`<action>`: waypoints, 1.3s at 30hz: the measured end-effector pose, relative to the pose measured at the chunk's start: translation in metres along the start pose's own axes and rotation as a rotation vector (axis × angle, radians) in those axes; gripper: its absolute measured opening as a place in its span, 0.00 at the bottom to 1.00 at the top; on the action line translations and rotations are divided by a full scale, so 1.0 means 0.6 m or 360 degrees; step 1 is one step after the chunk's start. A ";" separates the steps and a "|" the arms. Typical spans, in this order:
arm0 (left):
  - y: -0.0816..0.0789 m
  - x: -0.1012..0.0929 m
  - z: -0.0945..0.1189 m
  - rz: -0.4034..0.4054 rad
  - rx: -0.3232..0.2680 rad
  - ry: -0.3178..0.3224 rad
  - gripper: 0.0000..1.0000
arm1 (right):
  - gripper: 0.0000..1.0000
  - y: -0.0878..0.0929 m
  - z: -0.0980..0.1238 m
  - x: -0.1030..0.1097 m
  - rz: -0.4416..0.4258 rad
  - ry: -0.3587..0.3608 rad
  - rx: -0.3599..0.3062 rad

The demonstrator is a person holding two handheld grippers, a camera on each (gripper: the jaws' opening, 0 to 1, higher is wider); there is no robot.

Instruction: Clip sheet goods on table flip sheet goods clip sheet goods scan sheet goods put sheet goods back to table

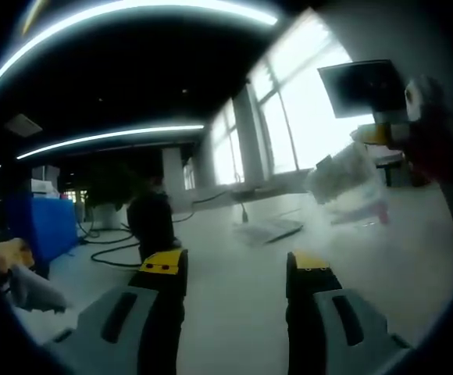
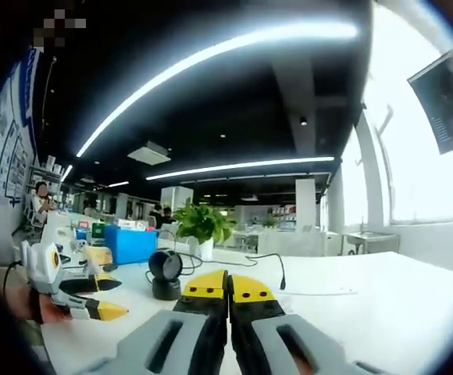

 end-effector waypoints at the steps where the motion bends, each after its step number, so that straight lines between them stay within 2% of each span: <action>1: 0.000 0.000 0.000 -0.0002 0.0001 0.0000 0.43 | 0.00 -0.003 0.001 -0.005 0.0000 0.0020 -0.0013; 7: 0.000 -0.001 0.000 -0.0003 0.0001 -0.0001 0.43 | 0.00 -0.010 0.017 -0.028 -0.0108 0.0098 -0.0079; 10: 0.000 -0.001 0.000 -0.0005 0.0001 0.0001 0.43 | 0.00 -0.003 0.036 -0.053 -0.0207 0.0204 -0.0141; 12: 0.000 0.000 0.000 -0.0003 0.0000 0.0001 0.43 | 0.00 0.003 0.052 -0.073 -0.0326 0.0269 -0.0194; 18: 0.001 0.000 -0.001 -0.0008 0.0002 0.0004 0.43 | 0.00 0.033 0.081 -0.128 -0.0572 0.0401 -0.0229; 21: 0.001 0.000 -0.001 -0.0009 0.0004 0.0002 0.43 | 0.00 0.043 0.088 -0.137 -0.0606 0.0404 -0.0225; 26: 0.003 0.000 -0.002 -0.0016 0.0012 0.0002 0.43 | 0.00 0.053 0.105 -0.174 -0.0679 0.0534 -0.0261; 29: 0.003 0.000 -0.002 -0.0019 0.0014 0.0002 0.43 | 0.00 0.067 0.110 -0.197 -0.0820 0.0569 -0.0257; 34: 0.004 0.000 -0.003 -0.0020 0.0016 0.0001 0.43 | 0.00 0.078 0.122 -0.225 -0.0852 0.0643 -0.0261; 39: 0.003 0.001 -0.003 -0.0018 0.0011 0.0003 0.43 | 0.00 0.085 0.132 -0.245 -0.0790 0.0742 -0.0255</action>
Point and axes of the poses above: the point that each gripper's makers call its tool centre point, and the gripper's own axes: z roughly backward along the fingers, x roughly to its left, y roughly out of its underside, the point moved 2 cm from there along z, roughly backward along the fingers, and after that the axes turned 5 degrees about x, right-handed, at the moved point
